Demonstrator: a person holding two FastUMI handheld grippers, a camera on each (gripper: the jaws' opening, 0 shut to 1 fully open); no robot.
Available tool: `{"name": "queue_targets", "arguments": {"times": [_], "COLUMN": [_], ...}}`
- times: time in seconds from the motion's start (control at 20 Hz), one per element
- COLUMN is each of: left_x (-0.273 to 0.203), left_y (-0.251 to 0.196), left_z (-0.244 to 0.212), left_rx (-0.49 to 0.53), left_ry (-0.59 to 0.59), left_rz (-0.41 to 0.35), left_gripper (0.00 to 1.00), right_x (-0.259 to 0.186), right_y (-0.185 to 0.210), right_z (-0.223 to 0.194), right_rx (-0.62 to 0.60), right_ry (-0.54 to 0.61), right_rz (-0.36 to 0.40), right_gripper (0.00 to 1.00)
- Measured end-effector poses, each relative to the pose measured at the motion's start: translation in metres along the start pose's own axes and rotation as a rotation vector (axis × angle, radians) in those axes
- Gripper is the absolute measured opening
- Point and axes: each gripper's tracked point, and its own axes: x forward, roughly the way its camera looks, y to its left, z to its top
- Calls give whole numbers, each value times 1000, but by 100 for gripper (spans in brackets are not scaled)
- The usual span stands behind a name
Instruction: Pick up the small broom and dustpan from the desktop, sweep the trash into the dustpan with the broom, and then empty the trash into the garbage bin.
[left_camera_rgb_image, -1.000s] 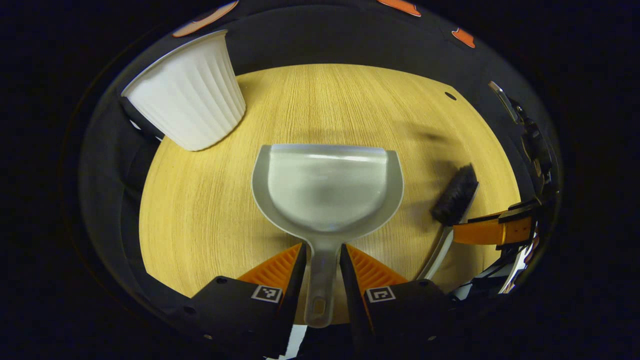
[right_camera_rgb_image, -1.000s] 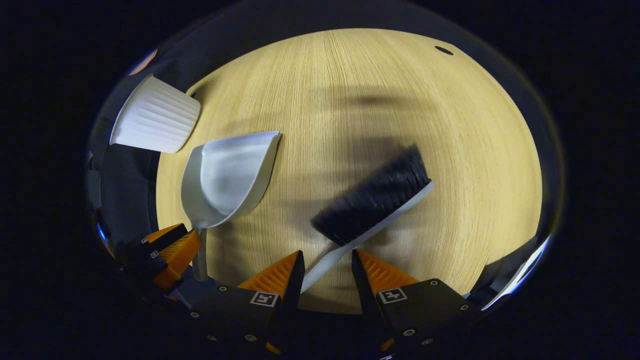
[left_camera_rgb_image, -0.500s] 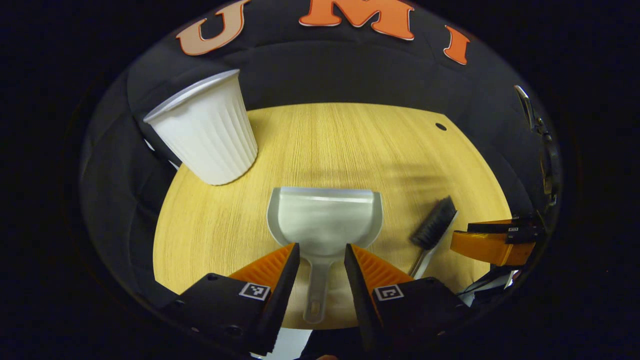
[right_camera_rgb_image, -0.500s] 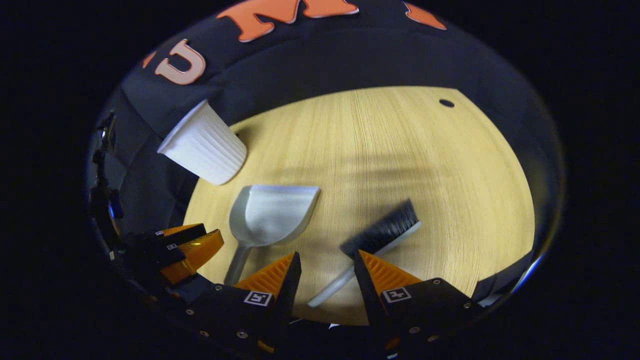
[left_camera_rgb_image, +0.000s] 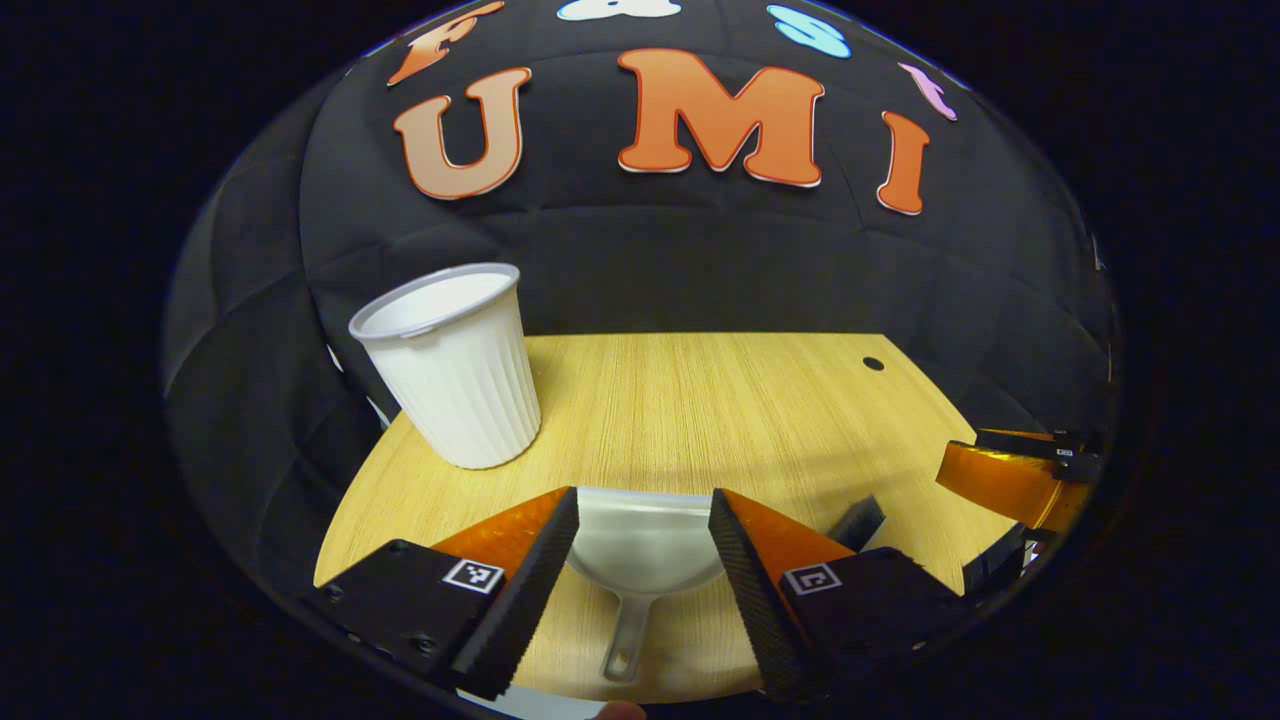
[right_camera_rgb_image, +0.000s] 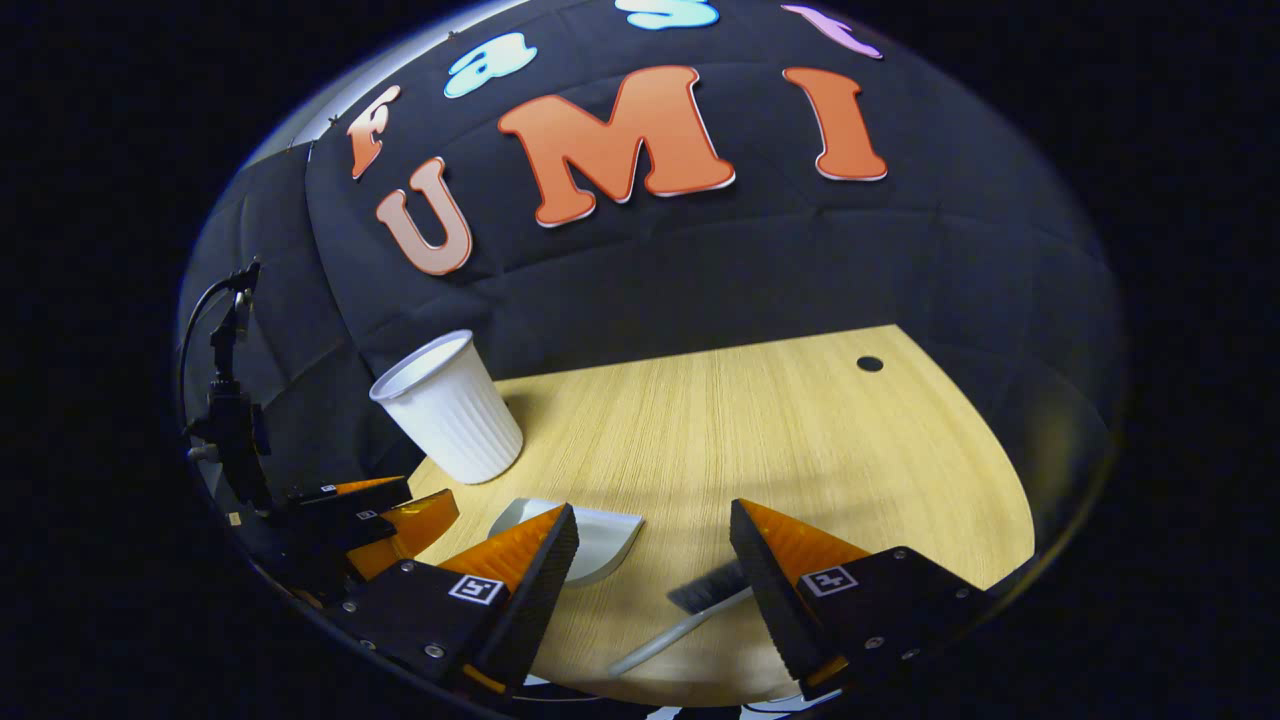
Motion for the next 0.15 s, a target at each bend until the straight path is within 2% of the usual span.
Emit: {"name": "queue_targets", "arguments": {"times": [0.15], "left_x": [-9], "left_y": [-4], "left_z": [20], "left_rx": [8], "left_ry": [-87], "left_rz": [8], "left_gripper": [89], "right_x": [-22], "right_y": [-13], "right_z": [16], "right_rx": [-63], "right_ry": [-98], "right_rz": [-9], "right_gripper": [95]}}
